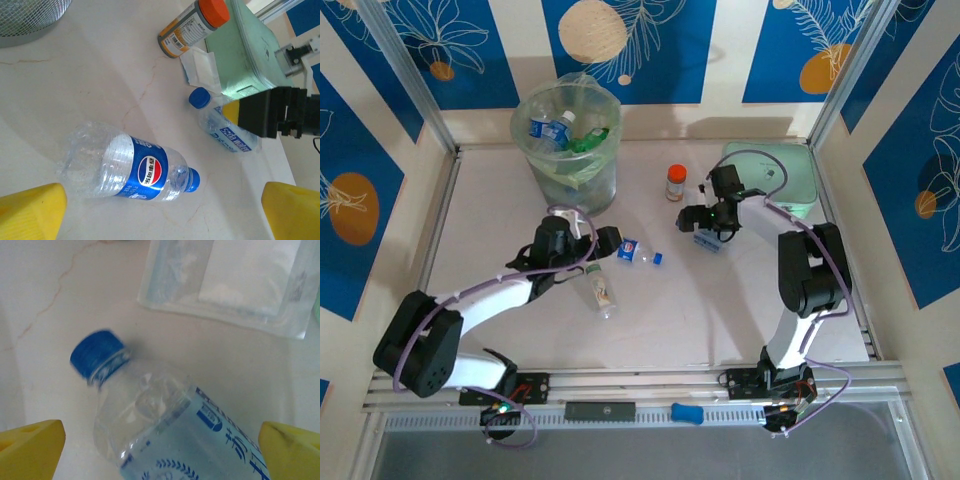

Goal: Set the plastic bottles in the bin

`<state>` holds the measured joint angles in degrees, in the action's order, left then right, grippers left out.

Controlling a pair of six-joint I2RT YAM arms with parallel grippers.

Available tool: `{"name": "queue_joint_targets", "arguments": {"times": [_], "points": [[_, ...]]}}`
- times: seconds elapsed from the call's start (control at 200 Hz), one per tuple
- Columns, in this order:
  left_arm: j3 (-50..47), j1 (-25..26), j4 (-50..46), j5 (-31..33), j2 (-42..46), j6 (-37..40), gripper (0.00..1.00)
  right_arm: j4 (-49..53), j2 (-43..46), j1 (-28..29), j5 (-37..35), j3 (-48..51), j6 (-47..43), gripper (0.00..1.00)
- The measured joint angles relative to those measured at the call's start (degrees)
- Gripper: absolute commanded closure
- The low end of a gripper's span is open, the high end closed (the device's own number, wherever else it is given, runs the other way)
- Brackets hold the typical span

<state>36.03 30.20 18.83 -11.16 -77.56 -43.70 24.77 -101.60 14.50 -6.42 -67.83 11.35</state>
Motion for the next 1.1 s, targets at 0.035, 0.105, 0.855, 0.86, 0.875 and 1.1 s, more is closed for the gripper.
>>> {"name": "queue_joint_targets", "arguments": {"times": [0.035,0.105,0.855,0.86,0.875,1.1], "points": [[0.24,0.0,0.26,-0.17,-0.39,0.0,0.01,0.26,0.7,0.26,0.0,0.83,0.24,0.01],[0.5,0.0,0.81,-0.46,-1.03,-0.2,0.01,0.72,1.88,1.2,-0.22,2.32,0.66,0.0],[1.22,0.37,0.98,-1.03,-1.66,-0.98,0.01,3.58,2.25,7.3,-10.16,5.68,3.28,0.43],[1.22,0.37,0.94,-1.03,-1.64,-0.98,0.0,3.58,2.25,7.34,-10.16,5.68,3.28,0.44],[1.22,0.37,0.87,-1.03,-1.57,-0.96,0.01,3.56,2.25,7.45,-10.27,5.68,3.43,0.44],[1.86,0.37,-0.7,-1.18,-1.27,-1.01,0.01,3.17,2.64,7.78,-10.08,5.79,3.43,0.48]]}}
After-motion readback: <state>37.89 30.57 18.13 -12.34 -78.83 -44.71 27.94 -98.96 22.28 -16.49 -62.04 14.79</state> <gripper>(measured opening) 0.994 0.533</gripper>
